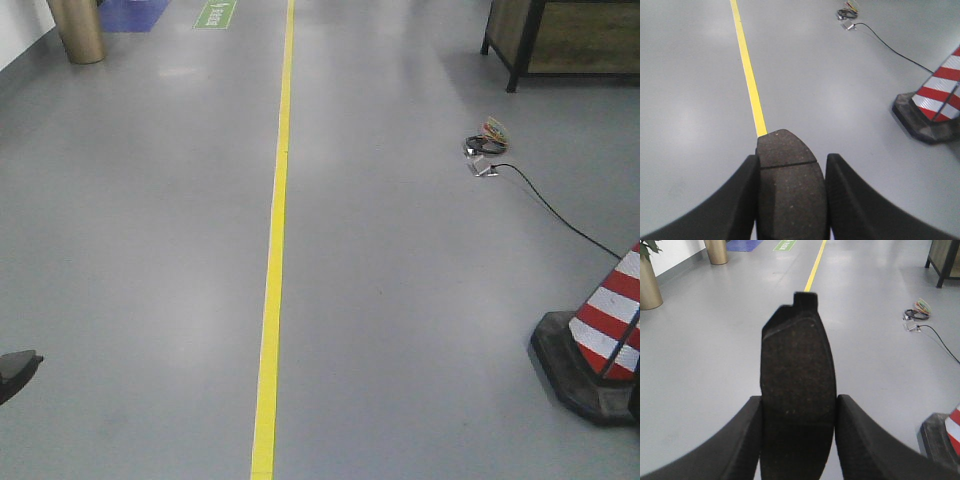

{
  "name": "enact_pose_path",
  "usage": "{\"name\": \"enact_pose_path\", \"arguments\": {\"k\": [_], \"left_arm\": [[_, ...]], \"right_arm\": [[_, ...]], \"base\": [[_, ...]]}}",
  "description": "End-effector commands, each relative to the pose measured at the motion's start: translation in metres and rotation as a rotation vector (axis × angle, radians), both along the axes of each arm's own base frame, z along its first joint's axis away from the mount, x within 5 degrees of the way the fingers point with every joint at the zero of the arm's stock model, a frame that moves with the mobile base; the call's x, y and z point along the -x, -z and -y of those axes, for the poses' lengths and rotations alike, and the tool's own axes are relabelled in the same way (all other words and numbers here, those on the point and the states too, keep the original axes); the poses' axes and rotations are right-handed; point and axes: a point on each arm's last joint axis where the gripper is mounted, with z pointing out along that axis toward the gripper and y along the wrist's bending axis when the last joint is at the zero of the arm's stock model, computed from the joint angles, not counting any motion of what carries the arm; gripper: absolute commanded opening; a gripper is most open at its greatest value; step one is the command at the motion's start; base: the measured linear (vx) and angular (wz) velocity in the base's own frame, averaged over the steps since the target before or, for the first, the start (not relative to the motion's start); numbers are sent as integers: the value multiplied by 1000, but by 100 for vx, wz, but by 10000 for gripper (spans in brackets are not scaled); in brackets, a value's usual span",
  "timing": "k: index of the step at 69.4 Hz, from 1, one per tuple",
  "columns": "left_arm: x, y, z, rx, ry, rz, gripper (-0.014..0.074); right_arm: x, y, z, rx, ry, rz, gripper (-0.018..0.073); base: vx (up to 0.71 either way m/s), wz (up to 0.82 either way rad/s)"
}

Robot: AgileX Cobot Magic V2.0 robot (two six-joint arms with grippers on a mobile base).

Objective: Move and align brake pads A on conveyor
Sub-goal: 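Drive along the yellow floor line past the striped cones, then turn toward the black conveyor belt and approach it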

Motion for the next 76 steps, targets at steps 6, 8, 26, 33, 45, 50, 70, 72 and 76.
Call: {"name": "enact_pose_path", "arguments": {"k": [6, 8, 26, 33, 45, 50, 70, 72, 76], "left_arm": [[-3, -16, 3, 42, 22, 102, -6], [-3, -16, 3, 42, 22, 102, -6], [-3, -16, 3, 42, 22, 102, -6], [-3, -16, 3, 42, 22, 102, -6], [-3, -16, 3, 42, 22, 102, -6], [-3, -16, 3, 42, 22, 102, -6], [-3, -16, 3, 42, 22, 102, -6], [-3, -16, 3, 42, 22, 102, -6], [-3, -16, 3, 42, 22, 102, -6]], "right_arm": [[-2, -18, 0, -6, 2, 123, -3], [-2, -18, 0, -6, 2, 123, -3], [-2, -18, 0, -6, 2, 123, -3], [-2, -18, 0, -6, 2, 123, -3], [-2, -18, 0, -6, 2, 123, -3], [-2, -18, 0, -6, 2, 123, -3], [-2, -18, 0, -6, 2, 123, -3], [-2, -18, 0, -6, 2, 123, -3], [-2, -18, 0, -6, 2, 123, -3]], "base": [[59, 3], [57, 2], [52, -1], [46, -3], [43, -6], [39, -15], [31, -35], [25, -57], [23, -62]]}}
